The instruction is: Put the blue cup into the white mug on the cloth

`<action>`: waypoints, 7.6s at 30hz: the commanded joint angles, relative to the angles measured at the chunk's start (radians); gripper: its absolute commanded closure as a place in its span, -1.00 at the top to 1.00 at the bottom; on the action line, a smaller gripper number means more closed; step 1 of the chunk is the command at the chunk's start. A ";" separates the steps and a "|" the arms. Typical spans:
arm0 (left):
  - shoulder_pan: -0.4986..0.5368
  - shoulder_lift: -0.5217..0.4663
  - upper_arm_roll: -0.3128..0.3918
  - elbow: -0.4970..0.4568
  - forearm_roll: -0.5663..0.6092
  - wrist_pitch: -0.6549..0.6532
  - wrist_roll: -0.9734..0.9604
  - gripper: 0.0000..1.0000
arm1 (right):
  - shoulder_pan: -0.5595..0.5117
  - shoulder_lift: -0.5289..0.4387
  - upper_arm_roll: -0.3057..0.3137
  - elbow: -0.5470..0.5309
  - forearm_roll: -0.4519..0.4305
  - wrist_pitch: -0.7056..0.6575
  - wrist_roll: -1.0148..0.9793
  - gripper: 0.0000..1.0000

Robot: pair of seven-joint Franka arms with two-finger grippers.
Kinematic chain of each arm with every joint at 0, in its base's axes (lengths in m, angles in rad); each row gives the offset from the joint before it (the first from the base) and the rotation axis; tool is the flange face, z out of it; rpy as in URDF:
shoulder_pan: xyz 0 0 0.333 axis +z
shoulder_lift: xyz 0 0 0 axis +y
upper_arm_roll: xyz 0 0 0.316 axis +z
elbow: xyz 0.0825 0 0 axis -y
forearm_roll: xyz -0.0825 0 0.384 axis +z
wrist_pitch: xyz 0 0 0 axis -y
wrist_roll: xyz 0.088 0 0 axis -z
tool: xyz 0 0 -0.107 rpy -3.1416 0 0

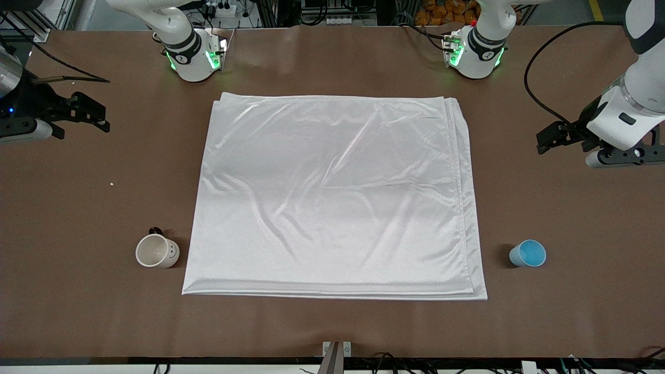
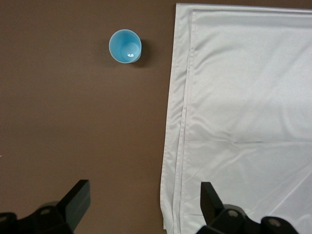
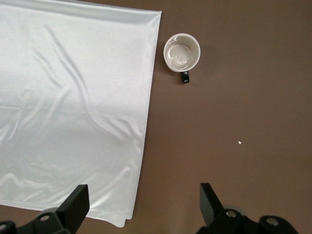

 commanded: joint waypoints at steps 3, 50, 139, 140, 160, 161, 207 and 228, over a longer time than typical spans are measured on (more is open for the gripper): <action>0.005 -0.021 -0.001 -0.018 -0.009 -0.002 0.024 1.00 | -0.010 0.008 -0.003 0.018 0.019 -0.021 0.000 1.00; 0.080 0.306 0.027 0.158 0.085 0.148 0.019 1.00 | -0.026 0.093 -0.005 -0.026 -0.013 -0.007 -0.001 1.00; 0.126 0.731 0.082 0.156 0.043 0.682 -0.042 -1.00 | -0.078 0.573 0.001 -0.315 0.014 1.075 -0.150 0.59; 0.124 0.731 0.083 0.156 0.050 0.682 -0.041 -1.00 | -0.076 0.576 0.001 -0.310 0.017 1.075 -0.151 0.57; 0.123 0.672 0.083 0.164 0.047 0.549 -0.042 -1.00 | -0.069 0.588 0.007 -0.290 0.020 1.059 -0.145 -0.89; 0.120 0.665 0.083 0.172 0.048 0.541 -0.045 -1.00 | -0.069 0.584 0.014 -0.290 0.020 1.059 -0.144 -0.99; 0.046 0.430 0.036 0.198 0.053 0.153 -0.079 -1.00 | 0.491 0.564 0.027 0.033 -0.139 0.728 0.781 -1.00; -0.060 0.439 -0.004 0.201 0.036 0.150 -0.217 -1.00 | 0.735 0.786 0.026 0.166 -0.311 0.725 1.178 -1.00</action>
